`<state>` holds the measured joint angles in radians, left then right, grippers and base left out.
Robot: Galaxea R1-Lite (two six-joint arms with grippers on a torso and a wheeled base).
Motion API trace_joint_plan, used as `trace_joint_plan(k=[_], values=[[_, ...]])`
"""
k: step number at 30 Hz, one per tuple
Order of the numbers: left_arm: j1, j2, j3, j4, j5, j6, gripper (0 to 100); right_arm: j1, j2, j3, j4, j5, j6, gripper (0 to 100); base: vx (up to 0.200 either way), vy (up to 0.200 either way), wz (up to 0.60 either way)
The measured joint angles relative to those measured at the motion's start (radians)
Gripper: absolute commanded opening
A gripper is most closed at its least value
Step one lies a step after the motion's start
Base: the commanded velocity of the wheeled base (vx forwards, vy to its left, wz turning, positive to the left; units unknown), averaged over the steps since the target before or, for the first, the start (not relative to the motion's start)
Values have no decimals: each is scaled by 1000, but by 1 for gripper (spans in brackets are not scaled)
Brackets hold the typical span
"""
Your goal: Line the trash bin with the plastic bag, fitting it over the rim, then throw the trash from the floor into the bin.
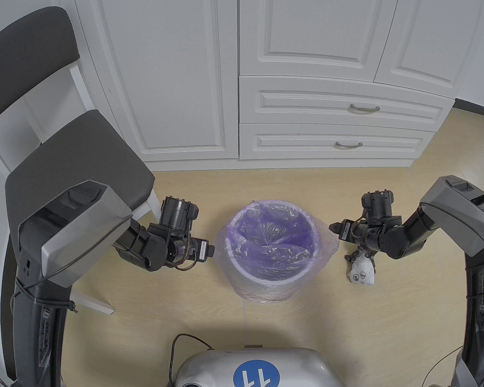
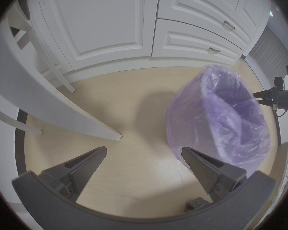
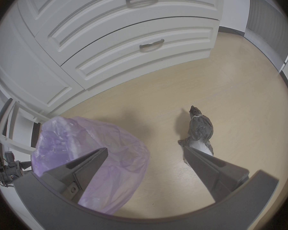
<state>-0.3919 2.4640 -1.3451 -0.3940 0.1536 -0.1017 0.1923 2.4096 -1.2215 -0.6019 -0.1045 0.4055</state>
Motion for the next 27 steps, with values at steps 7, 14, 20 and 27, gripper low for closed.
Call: trace_joint_plan(k=[7,14,20,27], values=[[-14,-125,106,0,12,-1,100,7,-90,55,9,19,-12,100,0,0,0],[-34,-215,178,-6,33,-3,100,15,-158,103,11,25,-33,100,0,0,0],[-55,-301,294,-69,42,-11,100,35,-237,169,10,25,-58,100,0,0,0],[-80,-379,373,-114,44,-16,100,60,-296,214,9,25,-68,100,0,0,0]])
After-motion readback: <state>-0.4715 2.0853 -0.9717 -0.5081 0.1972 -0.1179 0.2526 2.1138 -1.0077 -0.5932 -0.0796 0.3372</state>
